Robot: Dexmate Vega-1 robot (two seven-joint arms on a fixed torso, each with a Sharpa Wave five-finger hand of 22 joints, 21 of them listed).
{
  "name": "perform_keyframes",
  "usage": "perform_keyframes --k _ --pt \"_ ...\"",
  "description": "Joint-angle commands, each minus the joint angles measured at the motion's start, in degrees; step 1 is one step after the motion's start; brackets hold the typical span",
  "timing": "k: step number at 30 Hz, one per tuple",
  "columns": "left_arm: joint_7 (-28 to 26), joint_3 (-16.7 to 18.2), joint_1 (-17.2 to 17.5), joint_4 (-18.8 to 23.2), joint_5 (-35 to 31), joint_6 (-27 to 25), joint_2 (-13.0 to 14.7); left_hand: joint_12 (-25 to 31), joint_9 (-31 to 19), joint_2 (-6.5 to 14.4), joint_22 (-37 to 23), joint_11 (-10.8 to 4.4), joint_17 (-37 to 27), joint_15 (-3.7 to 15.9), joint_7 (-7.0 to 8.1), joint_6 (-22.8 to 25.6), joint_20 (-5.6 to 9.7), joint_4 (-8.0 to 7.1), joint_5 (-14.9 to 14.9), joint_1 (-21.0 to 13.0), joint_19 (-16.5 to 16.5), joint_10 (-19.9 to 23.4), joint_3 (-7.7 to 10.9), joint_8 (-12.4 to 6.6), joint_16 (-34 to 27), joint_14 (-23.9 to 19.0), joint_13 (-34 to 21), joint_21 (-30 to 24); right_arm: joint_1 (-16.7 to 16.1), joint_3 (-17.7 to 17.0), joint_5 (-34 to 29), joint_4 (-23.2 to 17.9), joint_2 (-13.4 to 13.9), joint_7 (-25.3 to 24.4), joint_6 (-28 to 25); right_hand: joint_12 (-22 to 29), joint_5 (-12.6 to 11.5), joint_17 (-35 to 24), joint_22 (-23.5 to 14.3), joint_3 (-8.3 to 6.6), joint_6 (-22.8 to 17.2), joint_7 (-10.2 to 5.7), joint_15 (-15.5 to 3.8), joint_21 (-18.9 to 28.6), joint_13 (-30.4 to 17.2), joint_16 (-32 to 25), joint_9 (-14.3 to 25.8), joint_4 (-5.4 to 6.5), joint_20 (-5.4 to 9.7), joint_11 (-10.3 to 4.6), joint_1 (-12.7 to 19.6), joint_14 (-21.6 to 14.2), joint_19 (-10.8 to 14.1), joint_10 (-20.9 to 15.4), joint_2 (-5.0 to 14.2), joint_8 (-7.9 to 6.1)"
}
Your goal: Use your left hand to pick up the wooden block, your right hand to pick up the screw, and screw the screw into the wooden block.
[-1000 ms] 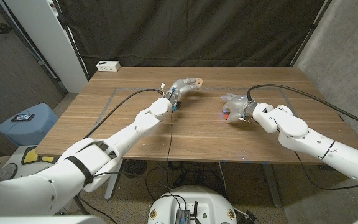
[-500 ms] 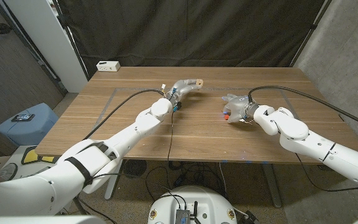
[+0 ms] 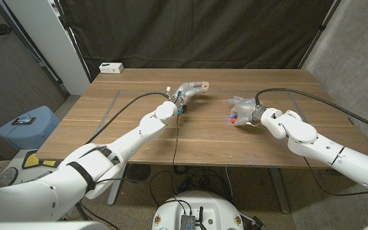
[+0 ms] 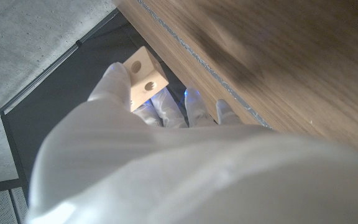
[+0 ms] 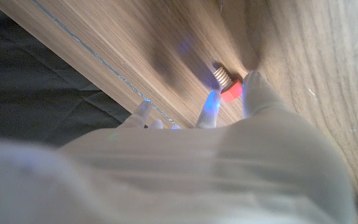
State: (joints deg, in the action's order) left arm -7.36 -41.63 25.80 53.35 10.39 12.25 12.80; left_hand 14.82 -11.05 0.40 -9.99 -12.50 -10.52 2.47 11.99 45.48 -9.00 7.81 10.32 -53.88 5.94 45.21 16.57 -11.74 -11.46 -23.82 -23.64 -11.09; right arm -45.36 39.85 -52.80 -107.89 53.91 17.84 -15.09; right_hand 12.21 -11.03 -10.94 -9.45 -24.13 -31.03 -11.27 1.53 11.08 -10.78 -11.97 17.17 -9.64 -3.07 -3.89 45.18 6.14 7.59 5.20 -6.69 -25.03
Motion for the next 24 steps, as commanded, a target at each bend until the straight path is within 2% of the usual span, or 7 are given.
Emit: perform_keyframes --k 1,24 --pt "0.18 -0.04 0.02 -0.15 0.13 -0.15 -0.06 -0.2 -0.12 0.42 -0.32 -0.12 -0.13 3.23 0.1 0.4 0.01 0.02 0.27 -0.3 -0.23 0.37 -0.13 -0.31 -0.32 -0.25 -0.24 -0.19 0.29 0.43 -0.05 0.51 -0.31 -1.05 0.59 0.39 -0.12 -0.12 -0.32 -0.15 -0.99 -0.03 -0.04 0.48 -0.3 -0.22 0.35 0.25 0.1 -0.07 0.87 -0.25 0.62 -0.69 0.12 -0.78" --pt "0.6 -0.19 -0.26 -0.48 0.29 -0.86 -0.18 -0.37 -0.1 0.6 -0.32 -0.11 -0.11 3.31 -0.09 0.65 0.05 0.13 0.18 -0.31 -0.2 0.47 -0.23 -0.35 -0.35 -0.38 -0.4 -0.24 0.72 1.0 -0.7 1.92 -0.84 -3.07 1.48 0.53 0.0 -0.17 -0.33 -0.33 -4.54 0.1 -0.68 0.59 -0.37 -0.39 1.66 0.16 0.73 -0.24 2.39 -1.84 2.22 -2.61 0.56 -3.72"
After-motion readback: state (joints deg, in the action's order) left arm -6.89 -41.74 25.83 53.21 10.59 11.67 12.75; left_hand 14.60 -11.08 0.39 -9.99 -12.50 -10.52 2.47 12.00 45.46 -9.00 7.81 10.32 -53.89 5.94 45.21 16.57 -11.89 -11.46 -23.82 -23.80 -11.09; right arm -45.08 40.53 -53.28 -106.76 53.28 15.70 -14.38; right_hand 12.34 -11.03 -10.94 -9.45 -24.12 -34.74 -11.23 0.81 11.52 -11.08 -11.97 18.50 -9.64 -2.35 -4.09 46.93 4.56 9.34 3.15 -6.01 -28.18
